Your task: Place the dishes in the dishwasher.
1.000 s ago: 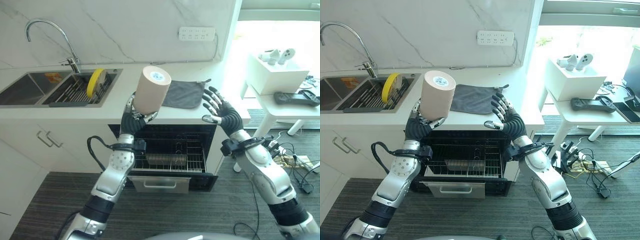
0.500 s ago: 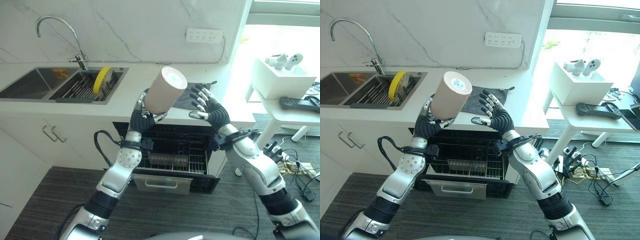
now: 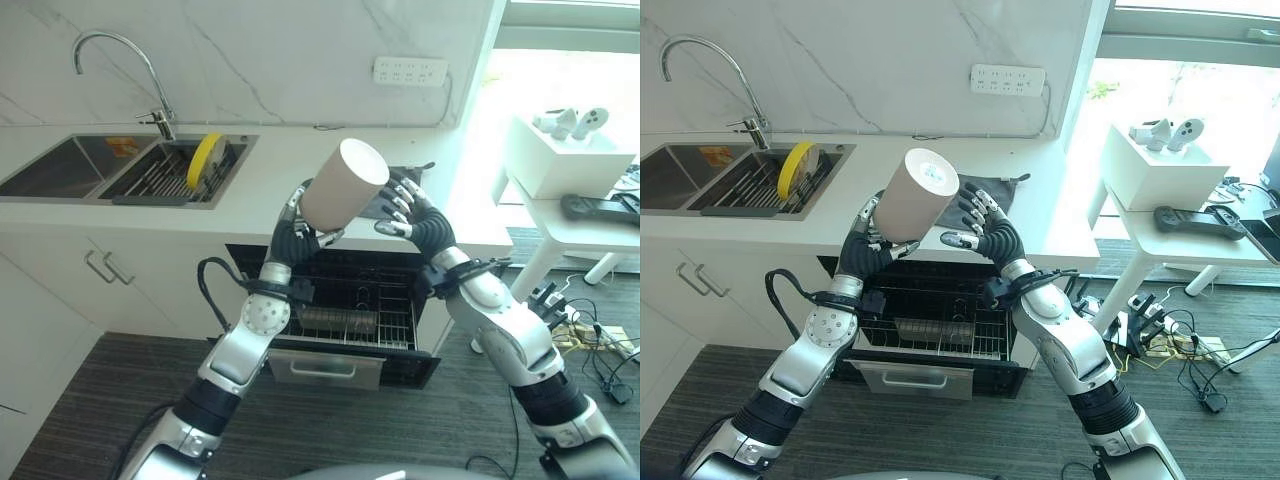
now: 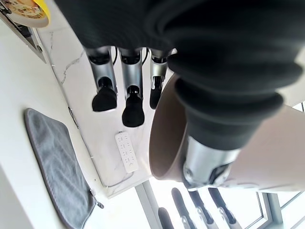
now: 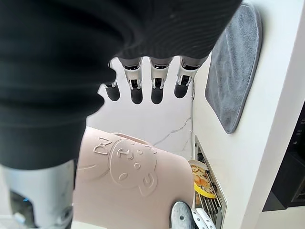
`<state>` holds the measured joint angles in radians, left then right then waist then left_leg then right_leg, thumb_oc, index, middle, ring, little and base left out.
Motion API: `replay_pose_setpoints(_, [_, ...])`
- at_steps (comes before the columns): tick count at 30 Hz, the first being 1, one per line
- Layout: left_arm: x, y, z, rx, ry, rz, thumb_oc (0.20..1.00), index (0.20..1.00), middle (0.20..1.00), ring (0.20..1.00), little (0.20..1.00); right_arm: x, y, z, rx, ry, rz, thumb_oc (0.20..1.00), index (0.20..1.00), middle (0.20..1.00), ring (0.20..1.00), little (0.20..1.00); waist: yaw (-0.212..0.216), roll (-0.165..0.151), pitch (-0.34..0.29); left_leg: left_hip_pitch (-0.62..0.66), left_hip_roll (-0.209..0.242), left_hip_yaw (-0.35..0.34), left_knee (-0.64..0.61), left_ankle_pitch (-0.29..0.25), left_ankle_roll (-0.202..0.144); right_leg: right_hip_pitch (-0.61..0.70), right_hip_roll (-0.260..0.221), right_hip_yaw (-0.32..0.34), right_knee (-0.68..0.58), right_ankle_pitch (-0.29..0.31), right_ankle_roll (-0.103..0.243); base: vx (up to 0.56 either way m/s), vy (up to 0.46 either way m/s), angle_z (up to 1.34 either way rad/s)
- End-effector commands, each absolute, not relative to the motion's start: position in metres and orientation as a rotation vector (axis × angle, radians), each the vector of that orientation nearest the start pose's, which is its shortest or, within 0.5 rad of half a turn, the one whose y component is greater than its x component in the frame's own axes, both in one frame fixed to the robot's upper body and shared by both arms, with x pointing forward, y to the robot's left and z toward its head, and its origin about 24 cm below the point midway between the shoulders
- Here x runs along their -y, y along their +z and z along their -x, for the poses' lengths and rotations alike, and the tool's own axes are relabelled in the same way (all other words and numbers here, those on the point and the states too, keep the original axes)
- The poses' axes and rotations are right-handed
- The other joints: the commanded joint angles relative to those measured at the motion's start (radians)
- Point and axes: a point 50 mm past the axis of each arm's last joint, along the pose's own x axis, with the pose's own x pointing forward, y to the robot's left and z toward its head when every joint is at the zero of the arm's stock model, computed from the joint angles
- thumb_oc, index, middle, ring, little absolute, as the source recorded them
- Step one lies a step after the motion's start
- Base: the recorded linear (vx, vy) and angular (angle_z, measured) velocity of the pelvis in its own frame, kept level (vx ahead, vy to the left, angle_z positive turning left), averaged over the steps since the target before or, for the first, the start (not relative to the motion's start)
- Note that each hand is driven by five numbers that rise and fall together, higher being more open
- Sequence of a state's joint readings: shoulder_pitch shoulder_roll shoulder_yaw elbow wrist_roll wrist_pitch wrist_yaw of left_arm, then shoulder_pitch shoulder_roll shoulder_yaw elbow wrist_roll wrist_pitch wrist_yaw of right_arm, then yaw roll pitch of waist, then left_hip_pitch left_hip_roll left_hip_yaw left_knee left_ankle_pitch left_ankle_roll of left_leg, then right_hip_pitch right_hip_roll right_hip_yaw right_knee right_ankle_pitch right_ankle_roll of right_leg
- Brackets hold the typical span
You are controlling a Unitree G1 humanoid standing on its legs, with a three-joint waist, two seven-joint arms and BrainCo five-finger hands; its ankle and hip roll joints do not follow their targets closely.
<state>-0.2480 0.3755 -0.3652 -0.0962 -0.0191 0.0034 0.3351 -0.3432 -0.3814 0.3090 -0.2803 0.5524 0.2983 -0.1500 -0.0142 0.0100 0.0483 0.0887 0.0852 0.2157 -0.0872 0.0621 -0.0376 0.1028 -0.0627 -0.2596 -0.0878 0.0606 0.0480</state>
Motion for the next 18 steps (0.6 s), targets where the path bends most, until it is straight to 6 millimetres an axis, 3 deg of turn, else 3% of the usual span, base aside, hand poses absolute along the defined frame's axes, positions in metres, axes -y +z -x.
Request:
replay_pose_setpoints(1, [-0.108,0.147,-0.294,0.475,-0.138,-0.364,0.2,0.2,0.2,0.2,0.2,0.089,0.186,-0.29,0.285,0.439,-0.136,1.0,1.0,1.0,1.0,1.0,0.021,-0.022,-0.023,0.043,0.103,-0.011,0.0,-0.09,-0.067,0.031,-0.122,-0.013,0.001,-0.058,0.108,0.0,0.0,0.0])
replay_pose_setpoints(18, [-0.097,0.148,-0.295,0.484,-0.166,-0.355,0.2,0.2,0.2,0.2,0.2,0.076,0.201,-0.29,0.333,0.456,-0.197,1.0,1.0,1.0,1.0,1.0,0.026,-0.018,-0.025,0.042,0.099,-0.014,0.0,-0.092,-0.064,0.03,-0.124,-0.015,0.001,-0.059,0.107,0.0,0.0,0.0])
